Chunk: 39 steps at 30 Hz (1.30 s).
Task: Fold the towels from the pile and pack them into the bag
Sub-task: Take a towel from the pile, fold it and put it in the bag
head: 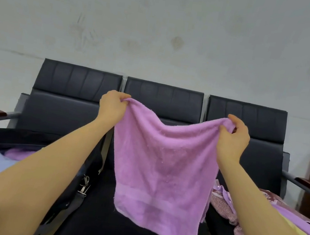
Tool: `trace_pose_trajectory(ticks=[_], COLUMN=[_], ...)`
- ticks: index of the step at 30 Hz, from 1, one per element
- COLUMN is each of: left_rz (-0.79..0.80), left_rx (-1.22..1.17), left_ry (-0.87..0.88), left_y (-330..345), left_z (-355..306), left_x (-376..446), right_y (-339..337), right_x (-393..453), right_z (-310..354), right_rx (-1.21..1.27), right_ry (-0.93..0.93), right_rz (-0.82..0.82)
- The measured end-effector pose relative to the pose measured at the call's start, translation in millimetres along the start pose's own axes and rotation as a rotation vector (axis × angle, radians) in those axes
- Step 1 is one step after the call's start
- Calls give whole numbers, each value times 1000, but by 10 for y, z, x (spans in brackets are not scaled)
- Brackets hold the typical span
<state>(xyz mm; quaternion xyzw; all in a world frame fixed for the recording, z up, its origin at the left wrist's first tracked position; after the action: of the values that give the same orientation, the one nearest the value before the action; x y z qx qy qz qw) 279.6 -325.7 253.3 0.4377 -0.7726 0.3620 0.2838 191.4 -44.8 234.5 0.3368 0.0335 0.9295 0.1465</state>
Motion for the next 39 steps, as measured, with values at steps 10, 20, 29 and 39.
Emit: trace_pose_trajectory(ticks=[10, 20, 29, 39], left_rz=[-108, -142, -15, -118], left_rx=[-134, -373, 256, 117], left_ry=[-180, -437, -139, -214], left_y=[42, 169, 172, 70], left_z=[280, 442, 448, 384], left_x=[-184, -308, -335, -234], right_y=[-116, -22, -8, 16], right_x=[-10, 0, 4, 43], right_z=[-323, -483, -609, -404], right_rx=[-51, -186, -266, -94], right_ry=[112, 183, 176, 176], right_rz=[-74, 220, 31, -80])
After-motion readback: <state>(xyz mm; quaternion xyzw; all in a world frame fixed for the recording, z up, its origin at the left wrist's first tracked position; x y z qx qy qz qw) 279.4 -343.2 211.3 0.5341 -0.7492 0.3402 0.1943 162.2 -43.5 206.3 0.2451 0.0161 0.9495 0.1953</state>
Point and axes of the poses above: each hand's wrist, its own x-axis towards the middle knuckle, its own y-axis out of the palm, z = x × y, the point moved 1 cm from there along x, towards the middle knuckle, and after that the axes turned 3 degrees about y, right-handed, at the moved point
